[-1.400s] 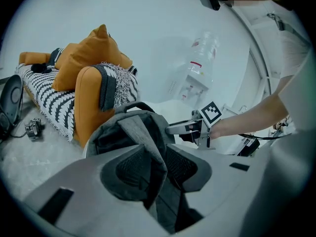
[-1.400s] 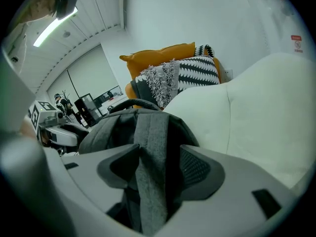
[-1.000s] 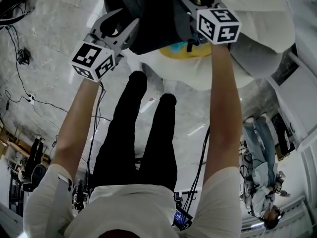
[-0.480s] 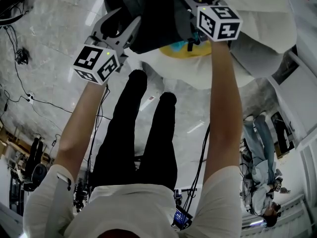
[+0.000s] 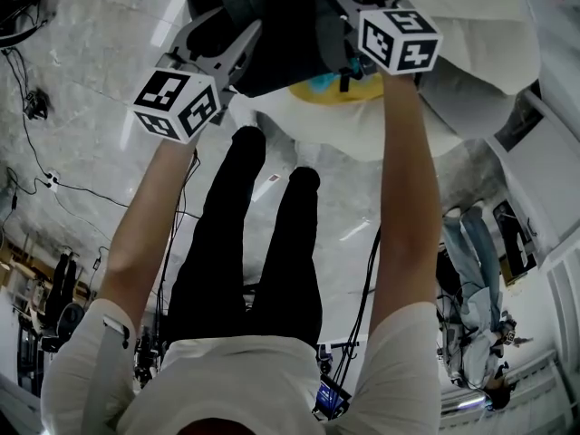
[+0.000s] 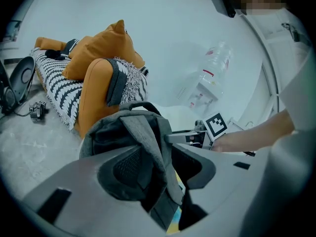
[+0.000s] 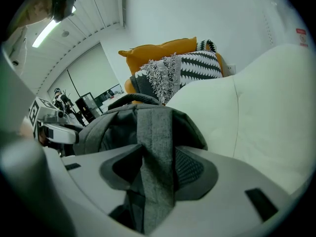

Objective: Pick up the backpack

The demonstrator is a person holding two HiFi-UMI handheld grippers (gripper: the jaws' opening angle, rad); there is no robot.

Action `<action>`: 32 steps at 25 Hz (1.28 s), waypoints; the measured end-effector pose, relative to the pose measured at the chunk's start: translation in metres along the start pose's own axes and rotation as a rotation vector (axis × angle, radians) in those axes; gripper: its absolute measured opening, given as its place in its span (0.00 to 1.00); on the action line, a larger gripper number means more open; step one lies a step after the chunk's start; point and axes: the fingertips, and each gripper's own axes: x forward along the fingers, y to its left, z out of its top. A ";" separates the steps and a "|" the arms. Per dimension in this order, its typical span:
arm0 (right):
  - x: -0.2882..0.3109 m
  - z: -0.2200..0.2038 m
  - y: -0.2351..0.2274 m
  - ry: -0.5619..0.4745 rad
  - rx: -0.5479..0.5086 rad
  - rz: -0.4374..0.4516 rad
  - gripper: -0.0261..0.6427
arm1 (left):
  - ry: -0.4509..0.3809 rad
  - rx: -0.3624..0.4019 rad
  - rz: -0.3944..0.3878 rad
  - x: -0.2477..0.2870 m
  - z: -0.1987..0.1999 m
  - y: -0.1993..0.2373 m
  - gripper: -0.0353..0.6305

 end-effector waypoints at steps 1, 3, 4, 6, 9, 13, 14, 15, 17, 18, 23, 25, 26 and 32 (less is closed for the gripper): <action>0.000 0.000 0.002 0.000 0.004 0.004 0.33 | 0.002 -0.004 0.001 0.000 0.000 0.001 0.34; -0.001 0.000 0.003 0.003 0.011 0.009 0.30 | 0.006 -0.007 0.008 0.001 0.001 0.002 0.23; -0.003 0.000 0.003 0.004 0.014 0.010 0.29 | 0.009 -0.007 0.009 0.001 0.002 0.003 0.21; -0.007 0.001 0.004 0.005 0.018 0.014 0.25 | 0.015 -0.003 0.007 0.000 0.003 0.003 0.18; -0.012 0.001 0.008 0.014 0.017 0.018 0.21 | 0.015 0.001 0.005 -0.004 0.006 0.002 0.14; -0.021 0.002 0.015 0.017 0.027 0.017 0.13 | 0.012 0.005 0.006 -0.010 0.012 -0.005 0.12; -0.024 0.002 0.018 0.015 0.032 0.018 0.12 | 0.010 0.008 0.005 -0.012 0.013 -0.007 0.12; -0.028 0.002 0.021 0.015 0.036 0.018 0.11 | 0.009 0.009 0.002 -0.014 0.015 -0.009 0.12; -0.036 0.002 0.027 0.017 0.037 0.020 0.11 | 0.006 0.008 -0.004 -0.021 0.017 -0.013 0.12; -0.040 0.002 0.030 0.019 0.036 0.020 0.11 | 0.005 0.005 -0.008 -0.024 0.018 -0.016 0.12; -0.066 -0.001 0.043 0.027 0.034 0.020 0.11 | 0.004 0.005 -0.011 -0.040 0.017 -0.034 0.11; -0.078 -0.004 0.049 0.031 0.041 0.020 0.11 | 0.003 0.005 -0.009 -0.047 0.016 -0.044 0.11; -0.083 -0.006 0.052 0.032 0.046 0.020 0.11 | 0.003 0.006 -0.009 -0.051 0.015 -0.048 0.11; -0.113 -0.016 0.068 0.032 0.078 0.019 0.11 | 0.003 0.012 -0.015 -0.070 0.008 -0.073 0.11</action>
